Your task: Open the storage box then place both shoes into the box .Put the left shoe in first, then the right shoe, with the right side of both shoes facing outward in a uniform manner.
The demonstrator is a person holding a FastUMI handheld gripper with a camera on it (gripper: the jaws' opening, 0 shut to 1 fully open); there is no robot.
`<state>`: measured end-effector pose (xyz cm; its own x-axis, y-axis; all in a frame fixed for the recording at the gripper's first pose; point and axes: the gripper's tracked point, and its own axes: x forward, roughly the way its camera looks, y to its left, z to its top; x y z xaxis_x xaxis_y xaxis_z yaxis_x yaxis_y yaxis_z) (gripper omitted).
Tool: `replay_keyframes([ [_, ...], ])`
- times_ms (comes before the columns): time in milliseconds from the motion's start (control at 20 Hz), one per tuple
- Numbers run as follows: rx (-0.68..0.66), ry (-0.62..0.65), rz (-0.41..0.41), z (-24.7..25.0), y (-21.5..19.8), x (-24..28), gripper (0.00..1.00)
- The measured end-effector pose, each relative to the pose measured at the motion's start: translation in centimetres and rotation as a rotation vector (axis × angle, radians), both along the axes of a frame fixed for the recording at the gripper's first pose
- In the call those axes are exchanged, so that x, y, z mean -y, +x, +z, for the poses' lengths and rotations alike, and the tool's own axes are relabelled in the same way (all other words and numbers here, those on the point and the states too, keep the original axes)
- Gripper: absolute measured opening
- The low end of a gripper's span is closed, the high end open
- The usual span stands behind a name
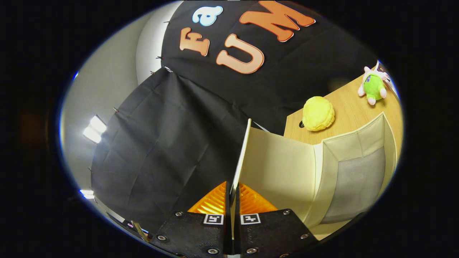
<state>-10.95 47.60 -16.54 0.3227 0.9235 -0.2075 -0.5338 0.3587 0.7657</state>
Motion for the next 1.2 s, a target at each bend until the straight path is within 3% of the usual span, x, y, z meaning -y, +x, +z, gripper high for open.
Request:
replay_keyframes([
  [150,0.034,-0.044,-0.004,-0.7,-0.3,-1.0,0.09],
  [250,0.062,-0.08,-0.009,-1.3,-0.2,-1.0,0.24],
  [300,0.071,-0.095,-0.016,-1.6,0.1,-1.0,0.42],
  [500,0.082,-0.125,-0.048,-2.5,0.8,0.0,0.9],
  [550,0.087,-0.131,-0.06,-2.8,1.0,0.5,0.96],
  [850,0.139,-0.2,-0.173,-3.5,3.9,5.4,0.98],
  [1200,0.206,-0.316,-0.383,-5.0,8.1,16.0,0.98],
])
